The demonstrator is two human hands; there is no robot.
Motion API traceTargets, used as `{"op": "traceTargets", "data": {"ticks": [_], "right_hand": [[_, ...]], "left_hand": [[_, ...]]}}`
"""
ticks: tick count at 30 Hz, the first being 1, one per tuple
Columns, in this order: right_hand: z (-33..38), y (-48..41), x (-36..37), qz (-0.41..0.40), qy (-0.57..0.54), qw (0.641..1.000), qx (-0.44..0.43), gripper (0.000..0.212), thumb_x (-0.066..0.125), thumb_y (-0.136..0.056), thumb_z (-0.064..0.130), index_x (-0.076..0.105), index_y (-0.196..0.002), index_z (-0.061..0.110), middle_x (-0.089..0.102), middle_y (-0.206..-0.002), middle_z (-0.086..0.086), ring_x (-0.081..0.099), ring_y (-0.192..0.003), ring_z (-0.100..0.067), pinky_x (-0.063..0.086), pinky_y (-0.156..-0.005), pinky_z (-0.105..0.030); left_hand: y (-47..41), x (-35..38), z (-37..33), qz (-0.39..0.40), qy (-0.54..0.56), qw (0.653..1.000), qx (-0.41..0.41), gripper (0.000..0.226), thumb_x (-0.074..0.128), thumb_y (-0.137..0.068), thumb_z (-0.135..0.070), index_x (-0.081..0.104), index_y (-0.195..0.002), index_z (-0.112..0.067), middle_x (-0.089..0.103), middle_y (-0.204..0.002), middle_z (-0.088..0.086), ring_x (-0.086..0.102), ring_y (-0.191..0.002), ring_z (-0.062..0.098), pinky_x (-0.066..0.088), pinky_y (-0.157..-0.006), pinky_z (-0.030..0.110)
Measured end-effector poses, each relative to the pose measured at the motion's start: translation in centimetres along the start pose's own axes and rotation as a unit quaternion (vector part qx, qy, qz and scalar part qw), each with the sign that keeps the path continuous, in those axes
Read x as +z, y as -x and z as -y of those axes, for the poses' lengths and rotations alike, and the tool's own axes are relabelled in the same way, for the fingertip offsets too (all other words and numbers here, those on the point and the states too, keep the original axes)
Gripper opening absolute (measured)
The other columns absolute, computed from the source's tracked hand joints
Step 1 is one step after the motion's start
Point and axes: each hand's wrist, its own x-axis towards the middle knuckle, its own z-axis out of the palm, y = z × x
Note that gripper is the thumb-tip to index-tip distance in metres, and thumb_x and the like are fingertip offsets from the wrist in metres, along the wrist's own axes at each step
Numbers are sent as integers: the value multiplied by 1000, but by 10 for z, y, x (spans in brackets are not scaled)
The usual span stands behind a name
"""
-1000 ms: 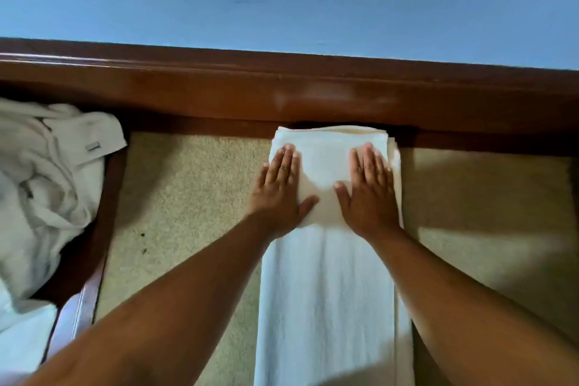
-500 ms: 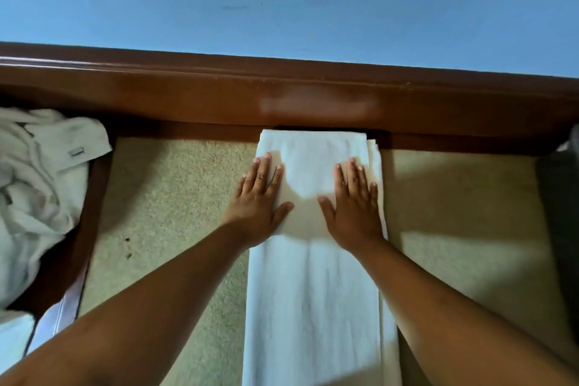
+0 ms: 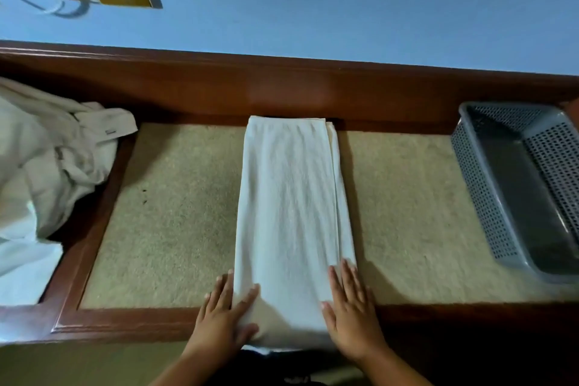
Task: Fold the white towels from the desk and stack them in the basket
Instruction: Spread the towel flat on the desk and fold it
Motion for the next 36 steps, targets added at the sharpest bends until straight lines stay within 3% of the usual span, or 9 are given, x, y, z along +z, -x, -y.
{"op": "traceTargets", "data": {"ticks": [2, 4, 7, 10, 16, 25, 30, 33, 36], "right_hand": [[-12, 20, -4, 16, 22, 999, -18, 72, 21, -98, 55, -18, -155, 36, -27, -163, 10, -14, -154, -22, 10, -122, -49], [-18, 42, -6, 35, -1, 999, -20, 72, 26, -102, 49, -22, -153, 36, -37, -158, 15, -22, -152, -18, 0, -123, -43], [-12, 66, 0, 2, -90, 995, 37, 80, 56, -97, 34, 7, -160, 26, -8, -168, 1, 5, -154, -24, 16, -124, -40], [-2, 72, 2, -42, -262, 953, 146, 81, 72, -88, 18, 27, -156, 19, 23, -157, -5, 28, -144, -26, 27, -120, -38], [0, 70, -8, -27, -448, 847, 283, 91, 77, -84, 14, 23, -157, 20, 37, -149, -7, 47, -134, -26, 47, -105, -42], [-24, 115, 16, 135, -500, 778, 355, 105, 75, -79, 58, 19, -159, 19, 32, -160, -6, 36, -143, -29, 38, -107, -41], [-17, 124, 29, 170, -557, 714, 387, 116, 77, -41, 83, 49, -139, 29, 58, -134, 0, 56, -116, -24, 53, -76, -35], [-8, 129, 25, 193, -652, 639, 361, 75, 88, -56, 56, 68, -115, 16, 75, -106, -6, 72, -91, -23, 51, -61, -31], [-9, 134, 18, 183, -669, 644, 324, 60, 87, -61, 30, 72, -112, 1, 76, -97, -18, 75, -79, -31, 59, -66, -34]], "left_hand": [[19, 11, -6, -13, 16, 1000, -4, 72, 18, -74, -78, 8, -144, -69, -32, -157, -7, -28, -149, 18, -8, -121, 33], [33, 26, -9, -66, 48, 996, -21, 61, 32, -81, -70, 39, -141, -63, 11, -167, 7, 12, -154, 31, 20, -121, 44], [49, 35, -25, -197, 234, 943, -133, 32, 64, -83, -54, 70, -106, -33, 65, -109, 2, 63, -103, 27, 52, -86, 39], [55, 40, -42, -181, 455, 832, -260, 41, 85, -78, -31, 59, -105, -13, 67, -96, 4, 67, -94, 23, 51, -79, 33], [61, 62, -56, -25, 470, 839, -273, 51, 92, -68, -39, 69, -104, -10, 76, -91, 3, 73, -86, 20, 60, -81, 41], [123, 57, -96, 44, 702, 668, -241, 28, 69, -87, -4, 66, -111, 11, 71, -101, 32, 72, -84, 42, 61, -75, 47], [143, 39, -113, 40, 761, 617, -194, 25, 61, -90, 1, 65, -112, 14, 67, -106, 38, 72, -83, 42, 61, -75, 48], [148, 32, -120, 38, 768, 615, -171, 23, 61, -90, 2, 65, -111, 12, 68, -104, 36, 73, -80, 40, 61, -66, 41], [150, 33, -113, 18, 747, 640, -181, 26, 67, -88, 1, 65, -112, 9, 70, -102, 33, 73, -79, 38, 61, -67, 40]]}}
